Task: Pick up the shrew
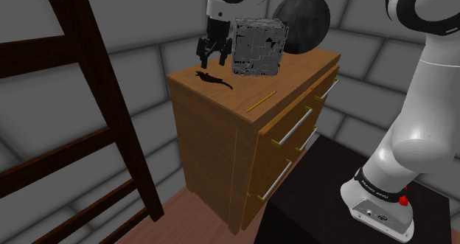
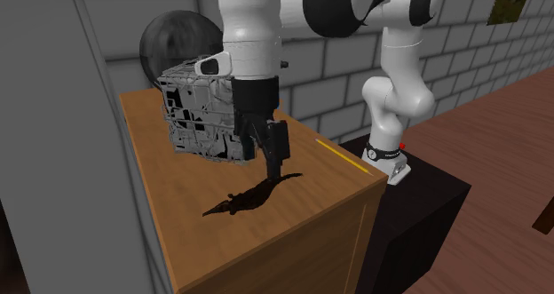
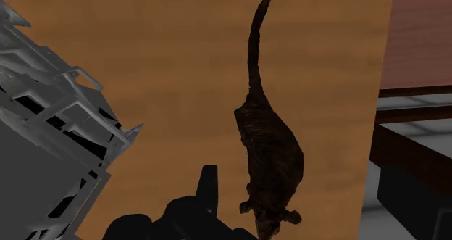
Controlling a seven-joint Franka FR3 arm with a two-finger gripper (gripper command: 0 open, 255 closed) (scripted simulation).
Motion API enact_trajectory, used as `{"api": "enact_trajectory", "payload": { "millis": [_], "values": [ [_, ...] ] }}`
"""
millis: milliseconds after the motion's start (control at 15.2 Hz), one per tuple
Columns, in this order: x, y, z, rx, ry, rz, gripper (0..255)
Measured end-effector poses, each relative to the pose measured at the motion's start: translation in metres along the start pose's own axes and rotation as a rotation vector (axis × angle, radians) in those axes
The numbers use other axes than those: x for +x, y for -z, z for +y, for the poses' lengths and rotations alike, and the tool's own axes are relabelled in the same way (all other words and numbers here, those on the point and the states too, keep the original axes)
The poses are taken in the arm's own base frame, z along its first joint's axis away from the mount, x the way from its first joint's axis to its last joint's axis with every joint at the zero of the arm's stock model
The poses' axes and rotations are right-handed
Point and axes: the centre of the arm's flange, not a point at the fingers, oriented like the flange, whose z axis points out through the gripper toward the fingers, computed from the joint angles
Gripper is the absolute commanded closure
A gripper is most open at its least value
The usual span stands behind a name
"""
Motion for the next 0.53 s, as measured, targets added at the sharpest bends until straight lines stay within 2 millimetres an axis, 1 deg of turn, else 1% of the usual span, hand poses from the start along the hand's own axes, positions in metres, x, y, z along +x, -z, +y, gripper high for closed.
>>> {"api": "enact_trajectory", "payload": {
  "millis": [66,132,528],
  "values": [
    [0.011,-0.006,-0.001,0.004,-0.006,-0.002,0],
    [0.015,-0.01,-0.002,0.005,-0.009,-0.003,0],
    [0.018,-0.042,0.002,0.007,-0.012,-0.004,0]
  ]
}}
